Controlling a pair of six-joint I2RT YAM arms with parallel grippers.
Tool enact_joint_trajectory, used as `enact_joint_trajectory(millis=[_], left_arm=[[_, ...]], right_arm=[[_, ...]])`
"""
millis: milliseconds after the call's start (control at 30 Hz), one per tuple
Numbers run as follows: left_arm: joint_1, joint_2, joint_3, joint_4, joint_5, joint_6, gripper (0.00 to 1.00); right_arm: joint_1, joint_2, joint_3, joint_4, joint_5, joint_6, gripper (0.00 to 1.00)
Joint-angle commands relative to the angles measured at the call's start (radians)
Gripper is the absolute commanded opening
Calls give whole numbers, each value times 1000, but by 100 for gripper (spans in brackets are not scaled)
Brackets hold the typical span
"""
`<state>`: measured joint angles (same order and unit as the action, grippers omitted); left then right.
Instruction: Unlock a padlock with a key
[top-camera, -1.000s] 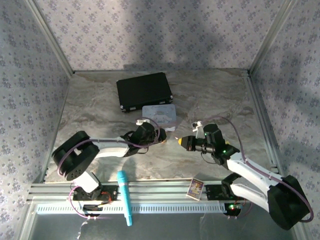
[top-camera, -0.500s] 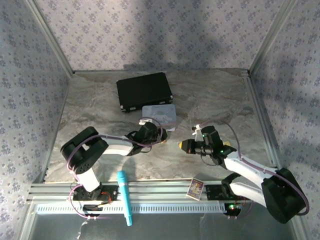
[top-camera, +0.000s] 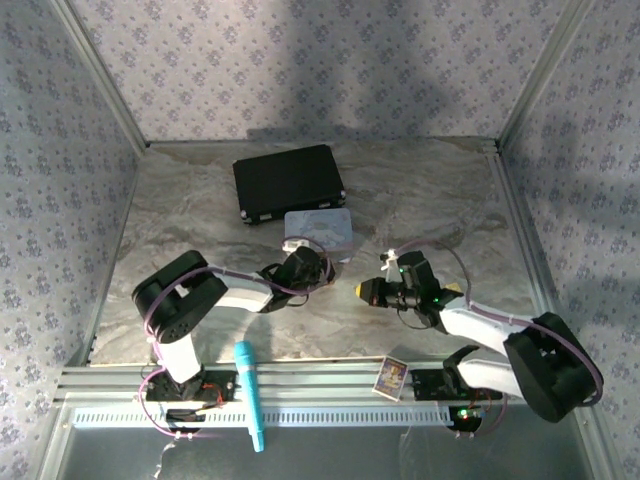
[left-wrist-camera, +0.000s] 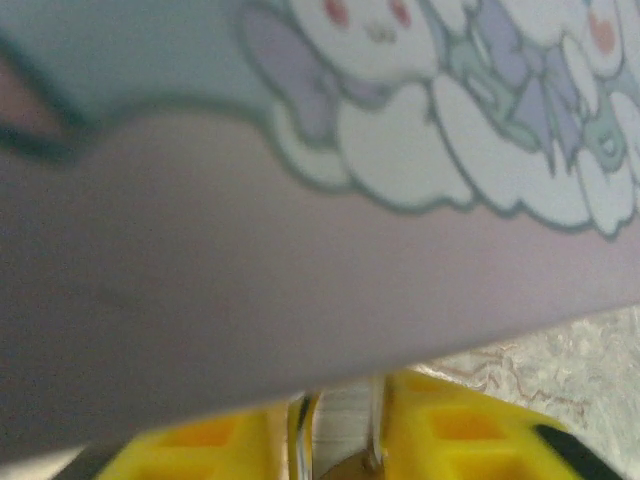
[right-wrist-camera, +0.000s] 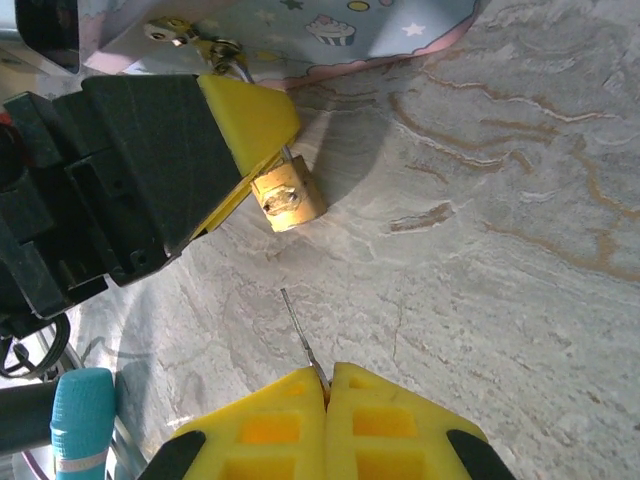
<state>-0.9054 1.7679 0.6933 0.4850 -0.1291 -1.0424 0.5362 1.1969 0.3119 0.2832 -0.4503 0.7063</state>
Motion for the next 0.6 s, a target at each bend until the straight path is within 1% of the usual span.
enact_joint_trajectory(millis=[0, 67, 167, 300, 400, 500, 567], left_arm=[[-20, 31, 12, -2, 41, -24, 22], [-20, 26, 8, -4, 36, -25, 13], [-20, 12, 3, -15, 24, -27, 6], [-20, -16, -9, -20, 16, -54, 4], [-17, -25, -19, -10, 17, -104, 2], [-9, -30, -53, 81, 36, -185, 0], [-6, -37, -69, 128, 46, -218, 0]], right_arm=[[-5, 43, 2, 68, -19, 31, 0], [-5, 71, 3, 99, -31, 47, 0], [-6, 120, 7, 145, -60, 72, 0], [-20, 188, 17, 217, -137, 114, 0], [-35, 244, 36, 255, -209, 163, 0], [-48, 304, 59, 307, -285, 220, 0], [-61, 335, 76, 304, -315, 238, 0]])
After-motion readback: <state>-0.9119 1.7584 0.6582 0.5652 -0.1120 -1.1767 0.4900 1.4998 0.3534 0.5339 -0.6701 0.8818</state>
